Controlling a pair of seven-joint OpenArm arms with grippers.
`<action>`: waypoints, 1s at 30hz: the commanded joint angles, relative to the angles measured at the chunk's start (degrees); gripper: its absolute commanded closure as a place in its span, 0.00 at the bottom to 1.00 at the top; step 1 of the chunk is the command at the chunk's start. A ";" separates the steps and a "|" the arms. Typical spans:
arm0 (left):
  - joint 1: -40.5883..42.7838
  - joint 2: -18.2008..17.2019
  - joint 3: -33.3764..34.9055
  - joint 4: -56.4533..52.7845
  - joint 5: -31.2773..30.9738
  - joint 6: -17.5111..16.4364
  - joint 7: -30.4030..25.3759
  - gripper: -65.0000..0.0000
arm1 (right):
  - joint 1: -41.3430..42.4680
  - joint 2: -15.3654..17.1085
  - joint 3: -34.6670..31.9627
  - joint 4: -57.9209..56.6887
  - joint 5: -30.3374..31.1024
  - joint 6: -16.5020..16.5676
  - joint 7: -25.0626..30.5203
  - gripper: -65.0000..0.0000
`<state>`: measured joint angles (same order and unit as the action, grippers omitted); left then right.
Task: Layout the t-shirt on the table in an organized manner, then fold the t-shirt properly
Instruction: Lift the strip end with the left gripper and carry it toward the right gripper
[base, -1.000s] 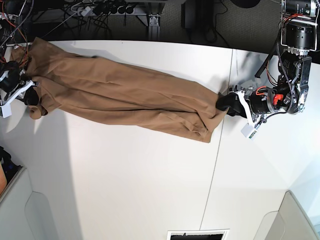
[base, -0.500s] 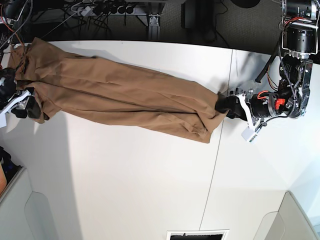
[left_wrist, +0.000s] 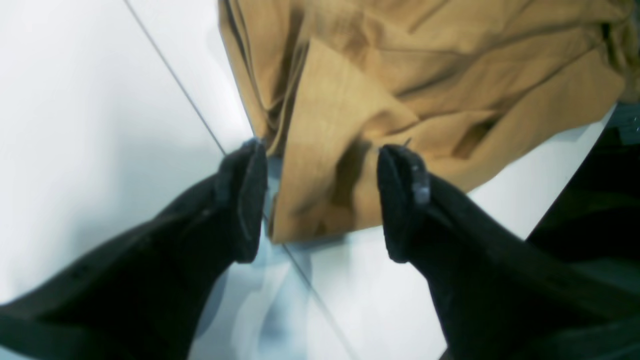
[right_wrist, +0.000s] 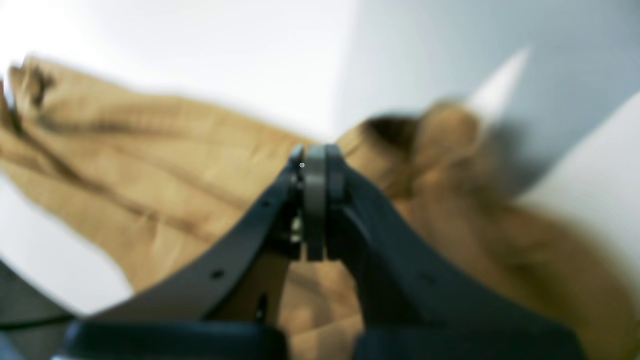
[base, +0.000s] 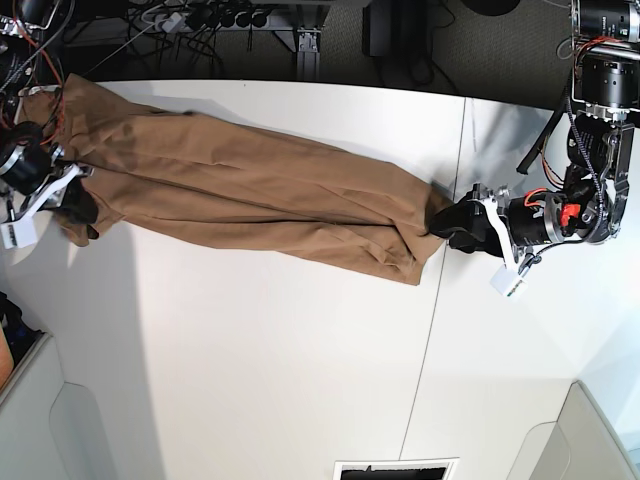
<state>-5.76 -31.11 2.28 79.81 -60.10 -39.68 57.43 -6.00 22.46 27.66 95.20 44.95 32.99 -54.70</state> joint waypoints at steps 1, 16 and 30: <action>-1.42 -0.11 -0.48 0.98 -0.90 -0.32 -1.25 0.40 | -0.55 0.48 -0.31 0.81 0.87 0.42 0.87 1.00; -3.08 8.33 -0.22 -1.49 22.29 -0.32 -13.53 0.40 | -3.39 -2.62 -2.25 0.26 -1.70 0.37 0.90 1.00; -4.24 14.84 0.07 -10.38 25.66 -0.32 -17.16 0.40 | -3.34 -2.64 -2.25 -4.42 -1.88 0.31 1.07 1.00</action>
<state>-9.41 -16.19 2.17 69.28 -35.20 -40.12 38.92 -9.85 19.00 25.12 89.97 41.98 33.04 -54.92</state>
